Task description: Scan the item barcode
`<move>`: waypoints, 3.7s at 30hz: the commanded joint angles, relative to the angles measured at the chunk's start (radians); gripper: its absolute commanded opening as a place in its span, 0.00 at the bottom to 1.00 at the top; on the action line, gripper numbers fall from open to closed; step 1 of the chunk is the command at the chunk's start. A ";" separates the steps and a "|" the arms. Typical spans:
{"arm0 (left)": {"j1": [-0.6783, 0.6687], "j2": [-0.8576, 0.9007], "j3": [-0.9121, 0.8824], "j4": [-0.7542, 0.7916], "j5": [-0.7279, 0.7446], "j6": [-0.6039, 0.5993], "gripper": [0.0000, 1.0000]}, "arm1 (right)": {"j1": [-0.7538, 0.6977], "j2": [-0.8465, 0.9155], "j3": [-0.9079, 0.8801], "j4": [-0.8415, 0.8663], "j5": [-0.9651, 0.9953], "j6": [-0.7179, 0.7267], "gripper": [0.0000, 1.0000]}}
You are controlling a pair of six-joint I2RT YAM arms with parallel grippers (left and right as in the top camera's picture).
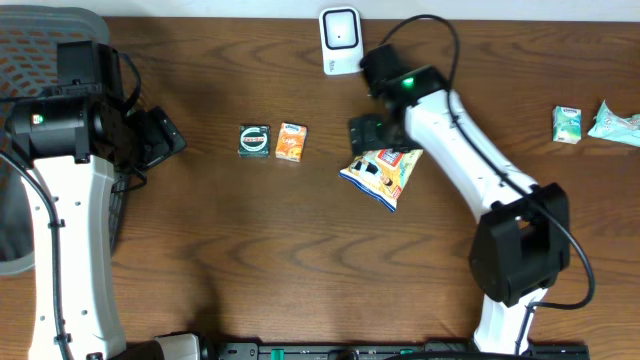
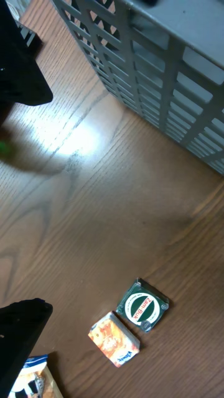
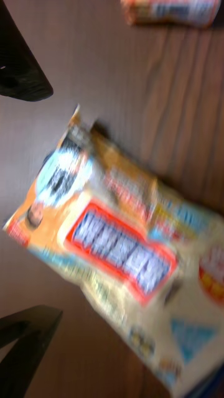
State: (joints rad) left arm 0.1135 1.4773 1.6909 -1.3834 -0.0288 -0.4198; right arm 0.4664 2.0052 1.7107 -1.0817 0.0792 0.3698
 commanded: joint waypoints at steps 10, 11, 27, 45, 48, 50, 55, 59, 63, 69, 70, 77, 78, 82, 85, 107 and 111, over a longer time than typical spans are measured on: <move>0.002 0.007 -0.005 -0.003 -0.006 -0.005 0.98 | 0.115 0.011 -0.266 0.294 0.251 0.296 0.99; 0.002 0.007 -0.005 -0.003 -0.006 -0.005 0.97 | 0.115 0.011 -0.289 0.317 0.252 0.295 0.99; 0.002 0.007 -0.005 -0.003 -0.006 -0.005 0.98 | 0.112 -0.070 -0.344 0.118 0.304 0.154 0.89; 0.002 0.007 -0.005 -0.003 -0.006 -0.005 0.97 | 0.115 0.087 -0.339 0.315 0.386 -0.100 0.99; 0.002 0.007 -0.005 -0.003 -0.006 -0.005 0.98 | 0.114 0.122 -0.339 0.315 0.382 -0.097 0.96; 0.002 0.007 -0.005 -0.003 -0.006 -0.005 0.98 | 0.117 0.133 -0.339 0.311 0.376 -0.097 0.68; 0.002 0.007 -0.005 -0.003 -0.006 -0.005 0.98 | 0.115 0.126 -0.318 0.269 0.303 -0.093 0.09; 0.002 0.007 -0.005 -0.003 -0.006 -0.005 0.98 | 0.087 0.101 -0.245 0.191 0.178 -0.095 0.01; 0.002 0.007 -0.005 -0.003 -0.005 -0.005 0.98 | 0.029 0.029 -0.122 0.094 -0.099 -0.185 0.01; 0.002 0.007 -0.005 -0.003 -0.006 -0.005 0.98 | -0.066 -0.068 -0.069 0.053 -0.681 -0.370 0.01; 0.002 0.007 -0.005 -0.003 -0.006 -0.005 0.98 | -0.082 -0.070 -0.069 0.045 -0.776 -0.399 0.01; 0.002 0.007 -0.005 -0.003 -0.006 -0.005 0.98 | -0.182 -0.068 -0.211 0.068 -1.294 -0.533 0.01; 0.002 0.007 -0.005 -0.003 -0.006 -0.005 0.98 | -0.189 -0.068 -0.246 0.088 -1.337 -0.532 0.01; 0.002 0.007 -0.005 -0.003 -0.006 -0.005 0.98 | -0.210 -0.068 -0.416 0.217 -1.390 -0.500 0.01; 0.002 0.007 -0.005 -0.003 -0.006 -0.005 0.98 | -0.232 -0.068 -0.547 0.357 -1.384 -0.411 0.01; 0.002 0.007 -0.005 -0.003 -0.006 -0.005 0.98 | -0.424 -0.070 -0.196 -0.184 -0.540 -0.352 0.22; 0.002 0.007 -0.005 -0.003 -0.006 -0.005 0.98 | -0.359 -0.070 -0.189 -0.193 -0.522 -0.352 0.01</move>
State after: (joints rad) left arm 0.1135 1.4773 1.6905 -1.3834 -0.0288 -0.4194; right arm 0.0505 1.9472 1.5009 -1.2716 -0.4831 0.0372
